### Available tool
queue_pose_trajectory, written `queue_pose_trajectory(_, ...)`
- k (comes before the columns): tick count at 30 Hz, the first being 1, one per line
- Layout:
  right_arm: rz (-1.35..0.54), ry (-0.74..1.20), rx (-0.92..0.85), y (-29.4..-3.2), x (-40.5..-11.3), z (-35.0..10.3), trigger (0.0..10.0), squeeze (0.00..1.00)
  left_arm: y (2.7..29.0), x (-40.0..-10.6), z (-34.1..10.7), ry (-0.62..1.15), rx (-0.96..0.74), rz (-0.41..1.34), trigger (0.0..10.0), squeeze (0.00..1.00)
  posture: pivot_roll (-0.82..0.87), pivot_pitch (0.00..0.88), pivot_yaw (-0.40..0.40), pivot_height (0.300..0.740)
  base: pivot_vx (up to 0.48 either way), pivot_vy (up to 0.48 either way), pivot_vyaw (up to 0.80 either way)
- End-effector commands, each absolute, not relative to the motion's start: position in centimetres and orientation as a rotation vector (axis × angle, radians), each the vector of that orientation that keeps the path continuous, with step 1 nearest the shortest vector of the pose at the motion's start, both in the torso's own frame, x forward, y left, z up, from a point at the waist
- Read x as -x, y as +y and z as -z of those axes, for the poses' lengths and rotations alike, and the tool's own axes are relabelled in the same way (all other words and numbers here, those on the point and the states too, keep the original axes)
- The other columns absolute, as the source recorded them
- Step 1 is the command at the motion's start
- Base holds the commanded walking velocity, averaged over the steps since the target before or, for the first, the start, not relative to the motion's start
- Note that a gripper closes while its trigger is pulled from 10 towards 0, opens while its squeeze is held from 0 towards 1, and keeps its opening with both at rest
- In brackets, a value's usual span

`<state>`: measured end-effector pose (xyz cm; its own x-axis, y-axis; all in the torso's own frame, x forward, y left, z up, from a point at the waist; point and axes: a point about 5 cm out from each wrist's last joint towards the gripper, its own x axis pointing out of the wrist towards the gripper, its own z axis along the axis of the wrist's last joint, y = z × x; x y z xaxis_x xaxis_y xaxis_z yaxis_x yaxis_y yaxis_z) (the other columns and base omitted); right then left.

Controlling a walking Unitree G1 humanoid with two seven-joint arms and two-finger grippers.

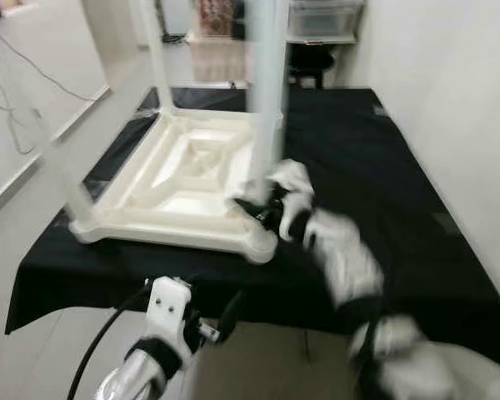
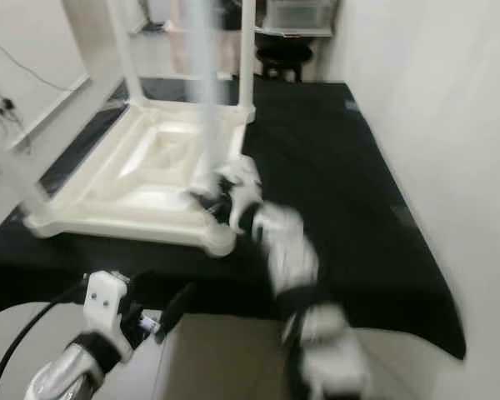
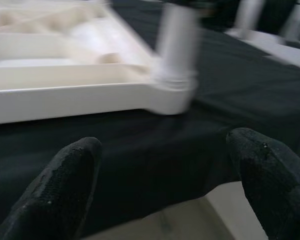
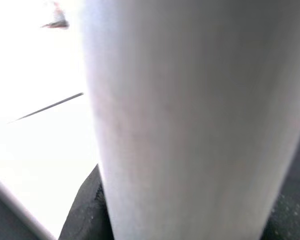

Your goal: Building children table

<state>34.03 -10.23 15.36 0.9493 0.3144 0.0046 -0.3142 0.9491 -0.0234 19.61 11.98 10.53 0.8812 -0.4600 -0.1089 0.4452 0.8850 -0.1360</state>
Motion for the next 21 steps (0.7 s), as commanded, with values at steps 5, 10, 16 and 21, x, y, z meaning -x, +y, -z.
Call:
queue_pose_trajectory(5,-0.491,0.121,0.093,-8.2,-32.6,-10.9,0.0,0.00,12.3,-20.3,-10.2,0.135,0.078,0.466,10.0,0.00,-0.01,0.000,-0.010,0.740,0.000,0.000,0.00)
queue_pose_trajectory(10,-0.599,0.118,0.101,-6.4,-32.7,-10.5,10.0,0.00,12.5,-20.5,-8.7,0.179,0.069,0.469,10.0,0.00,-0.02,0.000,-0.004,0.740,0.000,0.000,0.00)
queue_pose_trajectory(16,-0.882,0.088,-0.043,-4.2,-31.6,-11.3,10.0,1.00,12.2,-20.4,-7.5,0.205,0.099,0.453,10.0,0.00,-0.02,0.000,0.001,0.740,0.000,0.000,0.00)
queue_pose_trajectory(21,-1.210,0.018,0.058,-4.2,-31.1,-14.0,10.0,0.00,13.2,-21.2,-7.6,0.204,0.082,0.436,10.0,0.00,0.00,0.000,0.012,0.740,0.000,0.000,0.00)
